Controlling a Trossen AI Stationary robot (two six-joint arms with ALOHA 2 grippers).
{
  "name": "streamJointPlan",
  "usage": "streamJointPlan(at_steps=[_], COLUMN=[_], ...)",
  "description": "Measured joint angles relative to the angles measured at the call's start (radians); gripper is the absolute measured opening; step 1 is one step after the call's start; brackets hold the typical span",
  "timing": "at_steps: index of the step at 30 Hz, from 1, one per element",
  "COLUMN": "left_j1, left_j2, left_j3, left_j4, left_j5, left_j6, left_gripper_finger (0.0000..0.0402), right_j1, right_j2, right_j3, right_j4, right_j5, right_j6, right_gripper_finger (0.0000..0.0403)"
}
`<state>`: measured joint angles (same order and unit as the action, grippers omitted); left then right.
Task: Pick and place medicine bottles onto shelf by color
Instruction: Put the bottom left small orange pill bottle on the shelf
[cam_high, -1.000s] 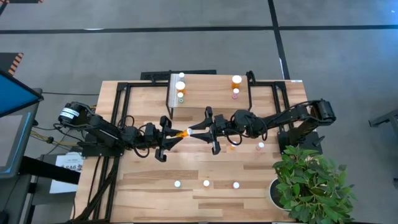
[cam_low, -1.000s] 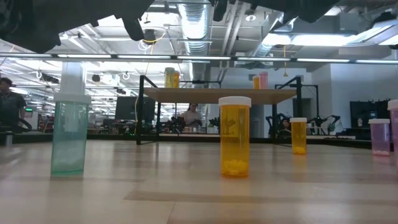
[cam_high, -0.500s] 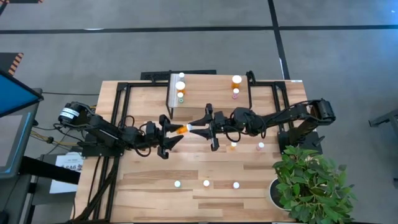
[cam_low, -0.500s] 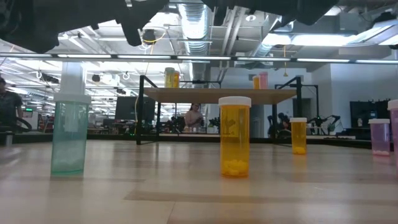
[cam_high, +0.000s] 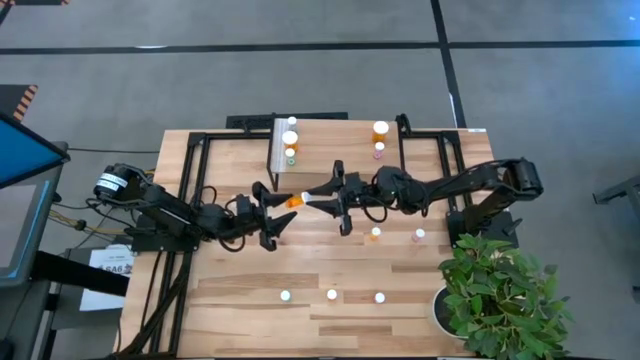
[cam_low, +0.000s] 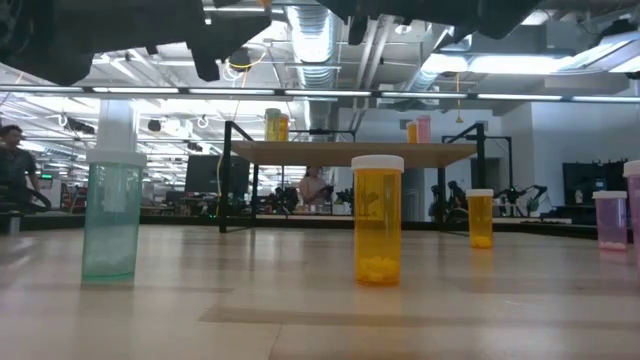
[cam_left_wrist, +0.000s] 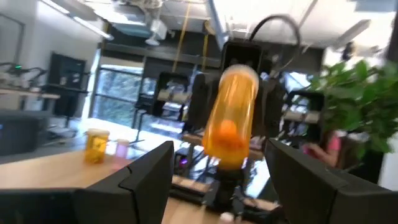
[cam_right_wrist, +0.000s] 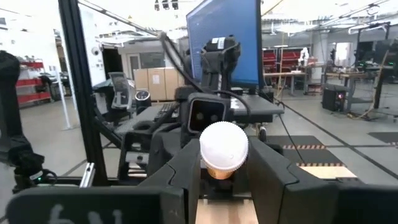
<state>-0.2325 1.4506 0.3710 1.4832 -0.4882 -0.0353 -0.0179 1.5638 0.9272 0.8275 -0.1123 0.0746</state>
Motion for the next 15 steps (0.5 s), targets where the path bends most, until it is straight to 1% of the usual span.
streamJointPlan(at_steps=[10, 13, 15], left_j1=[-0.019, -0.025, -0.027], left_j2=[-0.006, -0.052, -0.110], left_j3=[-0.001, 0.000, -0.001], left_j4=[-0.070, -0.177, -0.317], left_j5=[-0.134, -0.157, -0.167], left_j6=[0.065, 0.048, 0.008], left_gripper_finger=[0.0241, 0.0241, 0.0241], right_j1=[-0.061, -0.095, -0.125], right_j2=[-0.078, -0.106, -0.128], right_j3=[0.000, 0.000, 0.000], right_j4=[-0.129, -0.173, -0.210], right_j5=[0.009, 0.009, 0.009], right_j6=[-0.030, -0.033, -0.034], right_gripper_finger=[0.0123, 0.0123, 0.0123])
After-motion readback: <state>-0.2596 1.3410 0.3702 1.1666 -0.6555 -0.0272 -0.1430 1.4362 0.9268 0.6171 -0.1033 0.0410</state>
